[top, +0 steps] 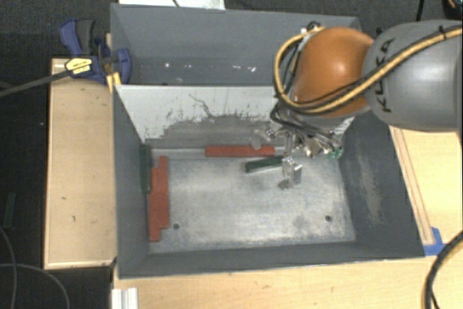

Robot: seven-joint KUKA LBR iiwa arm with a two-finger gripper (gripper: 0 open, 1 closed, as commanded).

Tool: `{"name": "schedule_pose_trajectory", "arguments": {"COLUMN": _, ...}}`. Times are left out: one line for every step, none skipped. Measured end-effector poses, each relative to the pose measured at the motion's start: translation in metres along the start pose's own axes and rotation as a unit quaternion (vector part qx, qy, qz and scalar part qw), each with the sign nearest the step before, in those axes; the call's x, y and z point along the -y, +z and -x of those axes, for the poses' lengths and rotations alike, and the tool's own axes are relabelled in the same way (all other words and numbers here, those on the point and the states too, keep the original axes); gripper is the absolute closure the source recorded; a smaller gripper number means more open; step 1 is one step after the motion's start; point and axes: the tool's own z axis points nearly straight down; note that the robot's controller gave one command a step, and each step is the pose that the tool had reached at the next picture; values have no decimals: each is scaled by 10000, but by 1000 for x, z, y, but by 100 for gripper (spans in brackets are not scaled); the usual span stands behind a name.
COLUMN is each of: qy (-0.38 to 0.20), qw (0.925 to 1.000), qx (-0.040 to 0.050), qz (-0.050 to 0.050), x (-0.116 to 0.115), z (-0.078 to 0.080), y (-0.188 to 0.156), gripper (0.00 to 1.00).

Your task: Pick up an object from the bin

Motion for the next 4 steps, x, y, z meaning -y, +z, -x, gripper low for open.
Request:
{"name": "schedule_pose_trajectory", "arguments": {"qy": -793, "qw": 9968, "qx": -22, "qz": 29, "x": -6, "z": 4, "y": 63, "gripper": 0}}
{"name": "schedule_pose_trajectory", "arguments": {"qy": -786, "qw": 9969, "qx": -12, "qz": 22, "x": -6, "z": 4, "y": 61, "gripper": 100}}
{"name": "schedule_pose_trajectory", "arguments": {"qy": -603, "qw": 9982, "qx": 19, "qz": 4, "x": -29, "z": -38, "y": -57, "gripper": 100}}
{"name": "schedule_pose_trajectory", "arguments": {"qy": -555, "qw": 9985, "qx": 18, "qz": 0, "x": -25, "z": -65, "y": -117, "gripper": 100}}
